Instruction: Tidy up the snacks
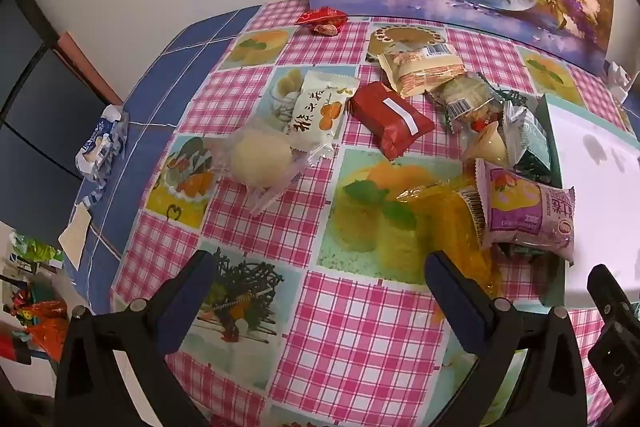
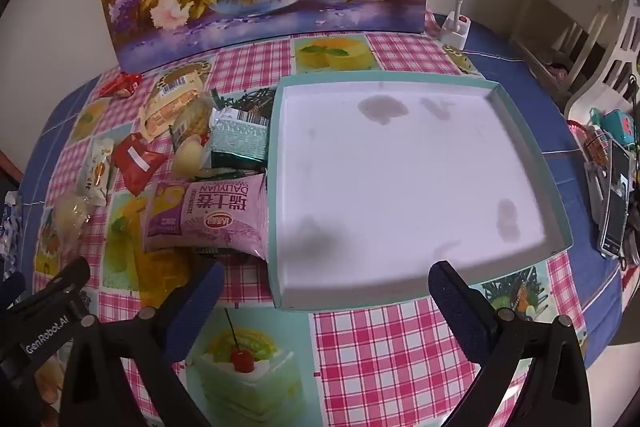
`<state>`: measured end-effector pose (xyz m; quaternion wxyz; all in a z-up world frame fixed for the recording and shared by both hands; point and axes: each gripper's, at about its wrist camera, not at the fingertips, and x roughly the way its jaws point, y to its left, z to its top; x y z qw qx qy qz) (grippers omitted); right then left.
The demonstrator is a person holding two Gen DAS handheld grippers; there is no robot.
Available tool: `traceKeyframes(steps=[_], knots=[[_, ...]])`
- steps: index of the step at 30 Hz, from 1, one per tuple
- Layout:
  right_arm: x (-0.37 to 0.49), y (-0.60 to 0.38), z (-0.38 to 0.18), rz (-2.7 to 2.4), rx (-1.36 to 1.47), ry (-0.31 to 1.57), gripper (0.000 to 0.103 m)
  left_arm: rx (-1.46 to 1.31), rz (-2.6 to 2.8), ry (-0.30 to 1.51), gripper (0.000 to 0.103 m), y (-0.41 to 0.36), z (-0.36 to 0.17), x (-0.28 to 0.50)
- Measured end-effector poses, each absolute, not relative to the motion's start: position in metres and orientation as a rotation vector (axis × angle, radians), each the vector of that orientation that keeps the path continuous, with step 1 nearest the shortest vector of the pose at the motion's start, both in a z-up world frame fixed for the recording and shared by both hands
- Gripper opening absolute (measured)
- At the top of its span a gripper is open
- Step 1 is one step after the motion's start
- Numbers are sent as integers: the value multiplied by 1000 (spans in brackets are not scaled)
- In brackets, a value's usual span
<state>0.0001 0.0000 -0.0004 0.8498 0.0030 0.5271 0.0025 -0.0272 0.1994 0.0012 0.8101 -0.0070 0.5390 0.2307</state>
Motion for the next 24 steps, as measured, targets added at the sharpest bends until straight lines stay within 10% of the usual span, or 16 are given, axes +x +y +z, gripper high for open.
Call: traceKeyframes(steps=[24], knots=[[1,-2,-3,2,10,1119,103,-17,472,1144,103,195,5,-27]])
